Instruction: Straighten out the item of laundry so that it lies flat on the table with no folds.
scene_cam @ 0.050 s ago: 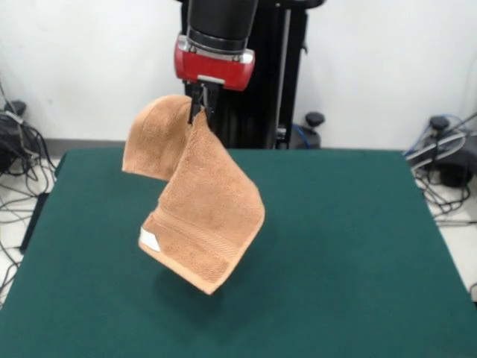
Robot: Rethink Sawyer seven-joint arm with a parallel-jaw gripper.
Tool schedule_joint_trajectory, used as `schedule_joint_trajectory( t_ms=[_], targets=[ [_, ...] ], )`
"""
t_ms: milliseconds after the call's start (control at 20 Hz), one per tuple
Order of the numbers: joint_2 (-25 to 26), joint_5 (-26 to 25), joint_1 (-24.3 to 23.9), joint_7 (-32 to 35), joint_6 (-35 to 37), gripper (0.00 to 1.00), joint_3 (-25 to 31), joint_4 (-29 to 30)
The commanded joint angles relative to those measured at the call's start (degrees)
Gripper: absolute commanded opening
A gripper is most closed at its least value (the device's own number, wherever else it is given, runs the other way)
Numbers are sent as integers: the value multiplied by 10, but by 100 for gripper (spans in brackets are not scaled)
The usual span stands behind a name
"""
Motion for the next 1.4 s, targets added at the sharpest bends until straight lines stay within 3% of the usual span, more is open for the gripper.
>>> schedule_joint_trajectory(
  t_ms=[50, 1400],
  targets=[
    [7, -19, 12, 65, -25, 0, 45, 29],
    [36, -15, 38, 82, -52, 0, 23, 20]
  ],
)
